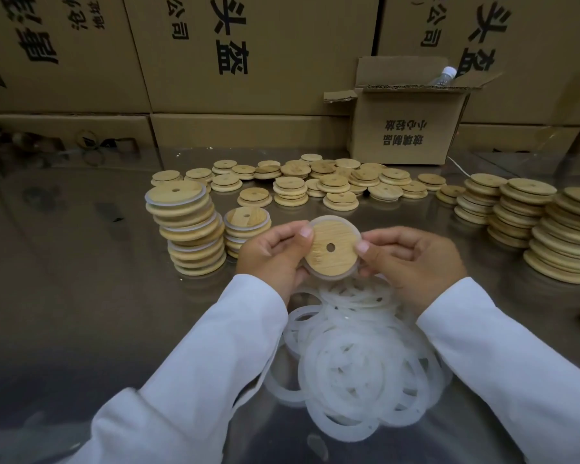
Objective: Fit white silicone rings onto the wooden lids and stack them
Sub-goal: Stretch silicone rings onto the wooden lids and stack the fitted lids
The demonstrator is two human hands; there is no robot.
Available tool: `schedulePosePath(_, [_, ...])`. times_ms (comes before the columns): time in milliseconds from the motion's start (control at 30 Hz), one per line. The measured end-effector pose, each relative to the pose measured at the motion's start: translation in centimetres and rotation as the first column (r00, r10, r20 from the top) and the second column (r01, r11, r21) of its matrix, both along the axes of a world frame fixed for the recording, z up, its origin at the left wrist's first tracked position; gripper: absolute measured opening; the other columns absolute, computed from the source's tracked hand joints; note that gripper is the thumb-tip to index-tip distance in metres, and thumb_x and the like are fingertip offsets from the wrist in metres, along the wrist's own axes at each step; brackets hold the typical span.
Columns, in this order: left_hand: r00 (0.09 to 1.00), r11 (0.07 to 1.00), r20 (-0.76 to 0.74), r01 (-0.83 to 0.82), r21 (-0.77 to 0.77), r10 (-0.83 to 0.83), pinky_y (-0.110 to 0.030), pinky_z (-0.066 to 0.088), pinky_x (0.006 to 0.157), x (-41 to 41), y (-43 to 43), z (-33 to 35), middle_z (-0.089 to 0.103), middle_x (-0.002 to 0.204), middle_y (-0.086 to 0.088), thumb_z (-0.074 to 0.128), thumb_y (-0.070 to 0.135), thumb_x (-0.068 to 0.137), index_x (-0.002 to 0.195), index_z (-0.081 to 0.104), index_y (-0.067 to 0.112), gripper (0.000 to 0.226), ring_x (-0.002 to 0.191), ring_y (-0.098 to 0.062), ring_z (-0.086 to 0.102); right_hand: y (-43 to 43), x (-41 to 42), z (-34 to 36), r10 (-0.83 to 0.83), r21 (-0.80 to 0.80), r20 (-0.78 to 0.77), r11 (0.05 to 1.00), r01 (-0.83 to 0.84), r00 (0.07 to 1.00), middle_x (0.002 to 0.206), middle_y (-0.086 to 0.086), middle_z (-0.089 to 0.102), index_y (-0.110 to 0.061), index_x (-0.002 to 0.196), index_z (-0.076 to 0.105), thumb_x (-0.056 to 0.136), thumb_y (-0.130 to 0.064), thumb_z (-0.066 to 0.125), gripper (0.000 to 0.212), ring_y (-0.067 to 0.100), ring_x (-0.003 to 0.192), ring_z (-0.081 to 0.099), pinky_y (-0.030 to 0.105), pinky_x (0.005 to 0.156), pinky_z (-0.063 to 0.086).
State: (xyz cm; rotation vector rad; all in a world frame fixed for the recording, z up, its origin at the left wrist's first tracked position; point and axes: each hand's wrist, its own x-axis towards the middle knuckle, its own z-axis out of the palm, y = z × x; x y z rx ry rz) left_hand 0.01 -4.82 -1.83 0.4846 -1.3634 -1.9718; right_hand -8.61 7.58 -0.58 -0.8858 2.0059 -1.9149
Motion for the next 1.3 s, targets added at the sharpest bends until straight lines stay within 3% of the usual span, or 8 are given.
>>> schedulePosePath(200, [0.999, 0.999, -0.045, -0.019, -0.048, 0.017, -0.027, 0.057, 0.06, 0.0, 0.0, -0.1, 0.072, 0.075, -0.001, 0.065, 0.007, 0.08, 0.08, 0.066, 0.017, 0.01, 0.071, -0.015, 0.07, -0.4, 0.7, -0.5, -0.137, -0.016, -0.121, 0.991, 0.136, 0.983, 0.068, -0.01, 0.072, -0.032, 0.077, 0.07, 0.079, -0.015, 0.07, 0.017, 0.008, 0.061, 0.068, 0.024, 0.068, 0.055])
schedulePosePath(367, [0.999, 0.998, -0.033, -0.043, -0.053, 0.042, -0.029, 0.057, 0.063, -0.2, 0.1, -0.2, 0.072, 0.077, -0.003, 0.065, 0.008, 0.081, 0.078, 0.067, 0.019, 0.012, 0.073, -0.016, 0.07, -0.4, 0.7, -0.5, -0.24, -0.009, -0.207, 0.97, 0.243, 0.948, 0.068, -0.014, 0.07, -0.031, 0.066, 0.069, 0.074, -0.019, 0.075, 0.015, 0.006, 0.067, 0.065, 0.022, 0.069, 0.052])
schedulePosePath(533, [1.0, 0.999, -0.025, -0.019, -0.034, 0.018, -0.028, 0.058, 0.068, -0.1, -0.4, -0.1, 0.073, 0.074, 0.002, 0.061, 0.008, 0.083, 0.084, 0.066, 0.016, 0.01, 0.075, -0.013, 0.069, -0.3, 0.5, -0.2, -0.124, -0.04, -0.134, 0.992, 0.12, 0.983, 0.067, -0.009, 0.069, -0.029, 0.068, 0.069, 0.079, -0.015, 0.069, 0.017, 0.004, 0.06, 0.061, 0.011, 0.059, 0.049])
schedulePosePath(667, [1.0, 1.0, -0.021, 0.019, 0.017, -0.019, -0.027, 0.058, 0.069, -0.1, -0.2, 0.1, 0.073, 0.074, 0.001, 0.059, 0.005, 0.084, 0.086, 0.066, 0.013, 0.011, 0.073, -0.012, 0.07, -0.3, 0.4, -0.2, -0.124, -0.053, -0.069, 0.991, 0.12, 0.99, 0.064, -0.007, 0.066, -0.032, 0.082, 0.065, 0.087, -0.015, 0.059, 0.019, 0.0, 0.052, 0.059, 0.008, 0.053, 0.045])
schedulePosePath(800, [1.0, 0.998, -0.02, 0.025, 0.05, -0.024, -0.029, 0.058, 0.072, -0.1, -0.1, 0.2, 0.071, 0.087, -0.007, 0.056, 0.005, 0.086, 0.094, 0.065, 0.008, 0.012, 0.081, -0.017, 0.069, -0.2, 0.2, 0.1, -0.062, -0.024, -0.014, 0.998, 0.061, 0.998, 0.069, -0.009, 0.068, -0.029, 0.083, 0.066, 0.086, -0.019, 0.06, 0.013, -0.001, 0.053, 0.06, 0.007, 0.054, 0.045])
schedulePosePath(967, [0.999, 0.995, -0.036, 0.033, 0.096, -0.029, -0.028, 0.058, 0.071, -0.2, 0.0, 0.3, 0.07, 0.093, -0.01, 0.055, 0.005, 0.086, 0.101, 0.063, 0.003, 0.017, 0.081, -0.017, 0.069, -0.2, -0.5, 0.3, 0.092, 0.029, 0.033, 0.995, -0.093, 0.995, 0.068, -0.003, 0.071, -0.019, 0.089, 0.067, 0.078, -0.009, 0.068, 0.015, 0.003, 0.057, 0.063, 0.013, 0.058, 0.05])
schedulePosePath(1133, [0.997, 0.98, -0.083, 0.017, 0.199, -0.001, -0.028, 0.058, 0.072, -0.6, -0.4, 0.4, 0.068, 0.104, -0.016, 0.054, 0.005, 0.088, 0.111, 0.061, -0.003, 0.026, 0.089, -0.021, 0.068, -1.8, -1.9, 1.7, 0.187, 0.066, 0.097, 0.979, -0.194, 0.977, 0.079, 0.006, 0.073, -0.018, 0.088, 0.069, 0.08, -0.009, 0.066, 0.011, 0.017, 0.071, 0.064, 0.03, 0.07, 0.05])
schedulePosePath(1300, [0.99, 0.929, -0.097, -0.056, 0.367, 0.098, -0.029, 0.058, 0.066, -1.0, -1.4, 0.6, 0.072, 0.095, -0.009, 0.058, 0.018, 0.087, 0.101, 0.065, 0.007, 0.019, 0.085, -0.018, 0.07, -5.8, -3.3, 4.0, 0.173, 0.212, 0.033, 0.961, -0.176, 0.984, 0.066, -0.003, 0.07, -0.018, 0.082, 0.07, 0.083, -0.012, 0.064, 0.009, 0.008, 0.061, 0.064, 0.019, 0.06, 0.055])
